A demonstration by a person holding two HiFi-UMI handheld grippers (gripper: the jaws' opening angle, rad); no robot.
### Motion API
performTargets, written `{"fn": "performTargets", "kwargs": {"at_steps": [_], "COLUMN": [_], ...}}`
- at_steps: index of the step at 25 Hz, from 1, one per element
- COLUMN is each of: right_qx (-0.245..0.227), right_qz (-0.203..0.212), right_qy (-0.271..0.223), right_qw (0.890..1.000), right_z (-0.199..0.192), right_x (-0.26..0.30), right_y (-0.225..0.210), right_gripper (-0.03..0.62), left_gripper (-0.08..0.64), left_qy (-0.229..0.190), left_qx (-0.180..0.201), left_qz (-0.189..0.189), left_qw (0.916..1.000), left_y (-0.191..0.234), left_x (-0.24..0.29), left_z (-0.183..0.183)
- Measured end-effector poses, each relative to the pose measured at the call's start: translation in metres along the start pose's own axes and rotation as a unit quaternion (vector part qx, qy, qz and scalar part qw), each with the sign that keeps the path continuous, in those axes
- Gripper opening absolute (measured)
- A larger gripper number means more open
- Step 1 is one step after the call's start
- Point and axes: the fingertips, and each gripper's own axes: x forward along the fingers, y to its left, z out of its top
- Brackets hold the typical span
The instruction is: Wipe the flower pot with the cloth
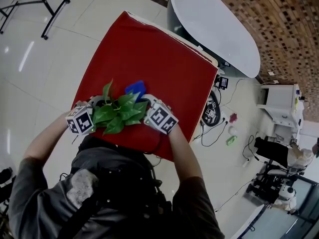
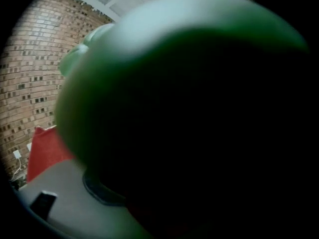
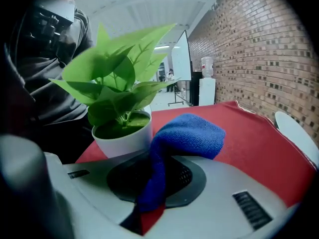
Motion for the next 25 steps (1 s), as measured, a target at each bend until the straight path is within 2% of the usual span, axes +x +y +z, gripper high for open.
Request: {"fn": "performTargets", "kwargs": {"at_steps": [3, 8, 11, 13, 16, 18, 21, 25], "right_qx": [0.016, 0.020, -0.003, -0.014, -0.019, -0.022, 0.008, 0.015], "right_qz": [0.000, -0.007, -0.004, -0.004, -0.010, -0.030, -0.055, -0.054], "right_qy": [-0.008, -0.014, -0.002, 0.002, -0.007, -0.019, -0.021, -0.025], "right_qw": [1.000, 1.000, 1.000, 1.000, 1.000, 0.999, 0.998, 0.998], "right_z": [0.001, -0.001, -0.007, -0.010, -0.015, -0.019, -0.015, -0.020], "right_x": [0.002, -0.003, -0.006, -0.007, -0.007, -0.007, -0.020, -0.031], "right_y": [-0.004, -0.002, 0.006, 0.012, 0.025, 0.031, 0.041, 0.069], "right_gripper": [0.079, 0.079, 0.080, 0.079, 0.080, 0.079, 0.080, 0.080], "left_gripper": [0.419, 0.419, 0.419, 0.419, 0.416, 0.416, 0.416, 0.416], "left_qy": [0.008, -0.013, -0.043, -0.047, -0.019, -0.021, -0.026, -0.024], "left_qx": [-0.011, -0.067, -0.115, -0.133, -0.123, -0.120, -0.119, -0.128], "left_qz": [0.013, 0.075, 0.121, 0.157, 0.190, 0.195, 0.201, 0.215], "left_qw": [0.9998, 0.9948, 0.9849, 0.9775, 0.9740, 0.9732, 0.9720, 0.9679], "left_y": [0.004, 0.001, -0.006, -0.009, -0.012, -0.014, -0.018, -0.018], "left_x": [0.001, -0.009, -0.012, -0.013, -0.005, 0.002, 0.005, 0.003], "left_z": [-0.006, -0.012, -0.005, -0.001, -0.005, -0.001, 0.004, 0.005]}}
